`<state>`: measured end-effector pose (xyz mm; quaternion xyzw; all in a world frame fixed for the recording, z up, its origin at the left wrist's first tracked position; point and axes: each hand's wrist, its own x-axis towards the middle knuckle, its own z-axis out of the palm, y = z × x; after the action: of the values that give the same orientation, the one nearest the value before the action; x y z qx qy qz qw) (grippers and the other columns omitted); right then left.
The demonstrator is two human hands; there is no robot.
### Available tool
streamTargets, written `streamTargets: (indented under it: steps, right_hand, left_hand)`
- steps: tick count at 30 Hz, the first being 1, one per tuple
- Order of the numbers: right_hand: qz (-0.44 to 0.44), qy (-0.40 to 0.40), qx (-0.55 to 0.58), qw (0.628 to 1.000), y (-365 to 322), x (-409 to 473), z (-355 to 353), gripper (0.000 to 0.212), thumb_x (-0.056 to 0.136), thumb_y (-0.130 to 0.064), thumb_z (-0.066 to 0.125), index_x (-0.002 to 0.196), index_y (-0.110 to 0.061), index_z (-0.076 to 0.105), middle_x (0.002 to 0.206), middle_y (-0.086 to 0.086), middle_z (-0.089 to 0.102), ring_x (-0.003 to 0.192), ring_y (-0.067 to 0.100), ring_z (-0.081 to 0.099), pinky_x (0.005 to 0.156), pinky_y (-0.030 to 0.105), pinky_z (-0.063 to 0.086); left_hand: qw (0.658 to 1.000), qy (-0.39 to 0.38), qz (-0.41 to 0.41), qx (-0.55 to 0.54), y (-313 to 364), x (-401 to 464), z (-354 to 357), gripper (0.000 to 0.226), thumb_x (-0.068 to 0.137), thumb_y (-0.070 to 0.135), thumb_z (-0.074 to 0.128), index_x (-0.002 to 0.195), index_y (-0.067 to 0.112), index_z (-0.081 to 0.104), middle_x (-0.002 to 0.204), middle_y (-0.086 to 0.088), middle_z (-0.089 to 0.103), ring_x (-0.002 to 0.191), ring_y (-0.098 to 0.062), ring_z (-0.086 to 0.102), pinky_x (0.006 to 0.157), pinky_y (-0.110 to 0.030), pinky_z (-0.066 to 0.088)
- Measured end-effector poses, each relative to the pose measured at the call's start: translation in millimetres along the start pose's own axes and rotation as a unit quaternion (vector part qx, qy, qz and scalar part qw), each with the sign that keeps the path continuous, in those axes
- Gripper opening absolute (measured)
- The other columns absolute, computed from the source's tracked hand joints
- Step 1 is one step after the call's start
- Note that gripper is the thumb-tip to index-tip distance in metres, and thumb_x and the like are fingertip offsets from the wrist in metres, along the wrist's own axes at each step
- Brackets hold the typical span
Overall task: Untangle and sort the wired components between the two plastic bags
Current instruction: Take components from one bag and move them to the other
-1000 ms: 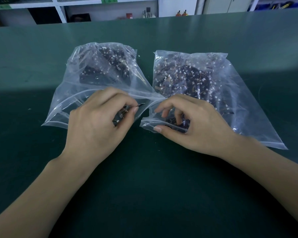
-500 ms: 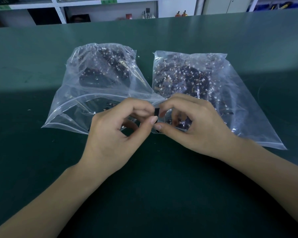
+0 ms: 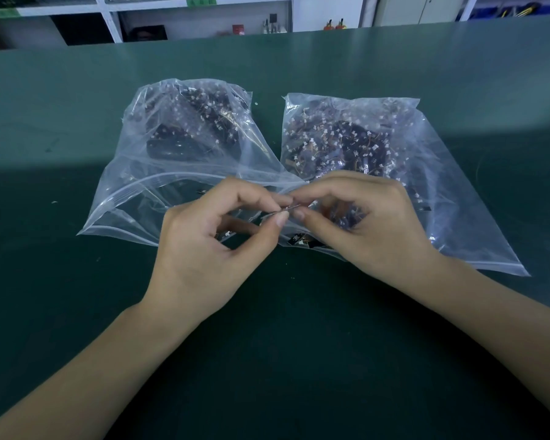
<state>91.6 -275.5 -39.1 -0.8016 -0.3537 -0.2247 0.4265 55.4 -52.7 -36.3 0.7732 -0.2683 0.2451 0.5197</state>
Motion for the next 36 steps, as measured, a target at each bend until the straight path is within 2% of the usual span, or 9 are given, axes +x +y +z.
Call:
streamTargets:
  steps: [3,6,9,12,16,18,28,36]
  right_hand:
    - [-0.012,0.023,0.012,1.000,-0.5,0.3,-1.4,0.011,0.096,-0.010,0.080,0.105,-0.007,0.082,0.095,-0.005,0.077,0.076,0.008,0.069,0.070,0.018,0.051]
    - [-0.012,0.034,0.018,0.999,-2.1,0.5,-2.1,0.008,0.095,-0.013,0.082,0.101,-0.009,0.082,0.092,-0.005,0.078,0.072,0.016,0.070,0.064,0.031,0.055]
    - [-0.009,0.028,0.009,1.000,-2.6,0.1,-0.9,0.006,0.094,-0.013,0.083,0.098,-0.009,0.081,0.089,-0.006,0.076,0.068,0.015,0.068,0.062,0.034,0.054]
    - [-0.008,0.027,0.000,1.000,-3.3,0.4,-1.8,0.007,0.093,-0.013,0.084,0.096,-0.008,0.080,0.088,-0.005,0.074,0.068,0.015,0.065,0.063,0.032,0.053]
    - [-0.013,0.022,-0.004,1.000,-5.4,2.0,-3.0,0.005,0.093,-0.011,0.084,0.093,-0.008,0.080,0.090,-0.005,0.073,0.070,0.014,0.063,0.069,0.018,0.046]
    - [-0.010,0.020,-0.009,1.000,-6.2,2.1,-3.2,0.005,0.093,-0.011,0.083,0.092,-0.008,0.080,0.091,-0.005,0.073,0.070,0.012,0.062,0.071,0.015,0.045]
    - [-0.001,0.011,-0.010,1.000,-8.7,2.7,-3.8,0.005,0.094,-0.011,0.083,0.092,-0.007,0.079,0.089,-0.005,0.072,0.069,0.015,0.063,0.071,0.019,0.046]
    - [-0.001,0.007,-0.010,1.000,-8.6,2.3,-3.1,0.005,0.094,-0.010,0.082,0.093,-0.006,0.079,0.087,-0.004,0.071,0.068,0.016,0.063,0.069,0.020,0.047]
  left_hand:
    - [0.999,-0.004,0.027,0.033,0.6,2.9,-1.8,0.009,0.097,0.012,0.077,0.105,0.016,0.074,0.114,0.007,0.073,0.108,-0.019,0.073,0.078,-0.018,0.058]
    - [0.999,0.011,0.005,0.048,-0.6,3.2,-3.8,0.008,0.097,0.017,0.078,0.103,0.021,0.075,0.104,0.012,0.072,0.101,-0.019,0.073,0.074,-0.017,0.054]
    - [0.999,0.019,-0.020,0.047,-0.5,1.9,-1.9,0.009,0.096,0.020,0.078,0.103,0.022,0.074,0.096,0.013,0.073,0.093,-0.017,0.073,0.072,-0.019,0.053]
    - [0.998,0.025,-0.030,0.044,0.1,1.7,-0.8,0.010,0.095,0.019,0.079,0.102,0.022,0.073,0.094,0.014,0.073,0.091,-0.014,0.073,0.071,-0.017,0.052]
    - [0.998,0.009,-0.012,0.062,0.4,2.6,-2.3,0.006,0.096,0.018,0.079,0.098,0.018,0.074,0.094,0.015,0.071,0.090,-0.016,0.071,0.070,-0.018,0.051]
    - [0.998,0.011,-0.013,0.066,1.1,2.8,-2.1,0.005,0.096,0.018,0.079,0.097,0.018,0.074,0.094,0.015,0.070,0.090,-0.016,0.071,0.070,-0.018,0.051]
    - [0.997,0.009,-0.012,0.076,0.6,2.7,-2.2,0.006,0.096,0.021,0.078,0.097,0.017,0.074,0.094,0.014,0.070,0.092,-0.017,0.071,0.070,-0.022,0.053]
    - [0.997,0.007,-0.003,0.082,0.9,3.2,-2.2,0.007,0.096,0.022,0.077,0.096,0.016,0.074,0.094,0.015,0.070,0.091,-0.016,0.071,0.070,-0.018,0.052]
